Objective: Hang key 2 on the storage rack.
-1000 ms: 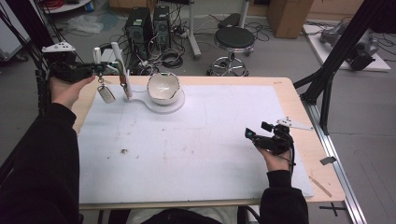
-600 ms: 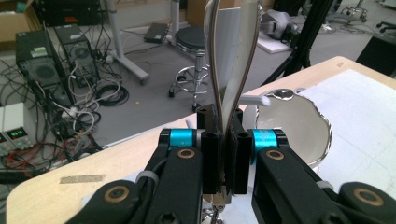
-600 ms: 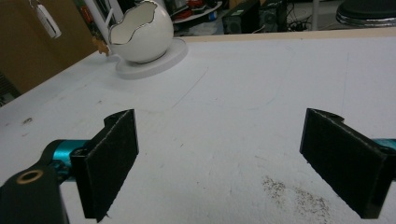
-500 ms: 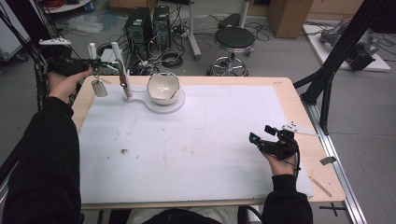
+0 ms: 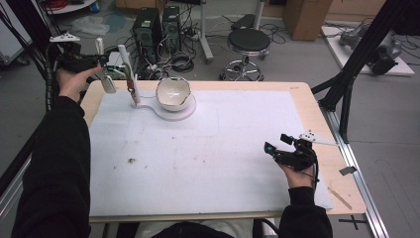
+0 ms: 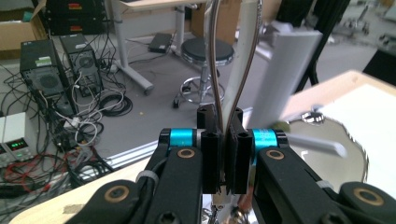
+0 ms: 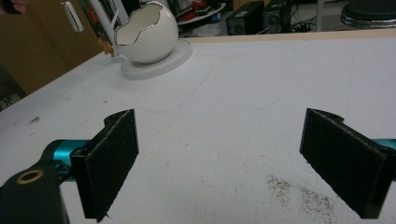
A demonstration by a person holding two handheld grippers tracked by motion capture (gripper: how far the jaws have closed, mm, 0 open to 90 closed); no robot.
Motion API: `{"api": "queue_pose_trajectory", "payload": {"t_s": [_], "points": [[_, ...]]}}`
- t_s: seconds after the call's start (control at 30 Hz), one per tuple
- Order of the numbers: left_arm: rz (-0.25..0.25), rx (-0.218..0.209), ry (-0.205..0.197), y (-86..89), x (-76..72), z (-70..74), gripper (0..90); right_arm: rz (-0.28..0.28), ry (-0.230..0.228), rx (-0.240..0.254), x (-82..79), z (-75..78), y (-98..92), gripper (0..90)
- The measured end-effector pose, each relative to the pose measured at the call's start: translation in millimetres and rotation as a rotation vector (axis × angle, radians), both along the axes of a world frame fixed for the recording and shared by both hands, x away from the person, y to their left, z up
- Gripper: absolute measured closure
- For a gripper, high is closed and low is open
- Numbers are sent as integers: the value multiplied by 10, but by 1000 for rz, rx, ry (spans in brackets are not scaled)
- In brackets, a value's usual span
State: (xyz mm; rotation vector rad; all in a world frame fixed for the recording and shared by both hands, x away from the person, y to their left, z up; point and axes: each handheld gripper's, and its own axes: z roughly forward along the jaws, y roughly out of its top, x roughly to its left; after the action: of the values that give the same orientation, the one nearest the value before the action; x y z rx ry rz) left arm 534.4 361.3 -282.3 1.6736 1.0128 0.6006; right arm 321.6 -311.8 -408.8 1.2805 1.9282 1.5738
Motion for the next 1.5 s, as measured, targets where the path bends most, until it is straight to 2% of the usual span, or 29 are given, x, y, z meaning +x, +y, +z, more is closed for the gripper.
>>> {"api": "queue_pose_trajectory", "payload": {"t_s": [0.23,0.33,0.47,0.7,0.8,0.9,1.0,1.03,1.1,1.2,1.23,1.3,1.43,1.5], "points": [[12,10,-2,-61,132,-3,862,-16,-8,-8,-22,-4,-14,109],[15,7,-12,-74,148,-4,862,-23,-14,-6,-33,3,-16,109],[18,16,-3,-63,150,-14,862,-20,-19,-12,-25,-1,-18,109],[32,2,-26,-69,164,-9,862,-16,-19,-15,-24,-2,-10,109],[30,12,-25,-88,178,-25,861,-11,-14,-16,-22,-4,-2,109],[23,44,-18,-130,195,-55,861,-12,-17,-26,-20,-6,-1,109],[11,28,-9,-159,207,-81,861,-11,-15,-25,-29,-8,-1,109],[8,37,-9,-173,213,-87,861,-8,-19,-27,-28,-11,-5,109],[22,36,-19,-190,225,-94,861,-8,-16,-28,-29,-19,-7,109],[24,-3,-18,-186,241,-109,861,-8,-15,-35,-35,-29,-4,109],[18,-3,-15,-197,249,-120,861,-9,-11,-38,-39,-30,-3,109],[24,26,-19,-214,259,-135,861,-9,-5,-39,-44,-34,-2,109],[40,29,-20,-213,272,-150,860,-10,-13,-43,-50,-41,-1,109],[55,37,-26,-206,274,-148,860,-12,-2,-42,-59,-40,2,109]]}}
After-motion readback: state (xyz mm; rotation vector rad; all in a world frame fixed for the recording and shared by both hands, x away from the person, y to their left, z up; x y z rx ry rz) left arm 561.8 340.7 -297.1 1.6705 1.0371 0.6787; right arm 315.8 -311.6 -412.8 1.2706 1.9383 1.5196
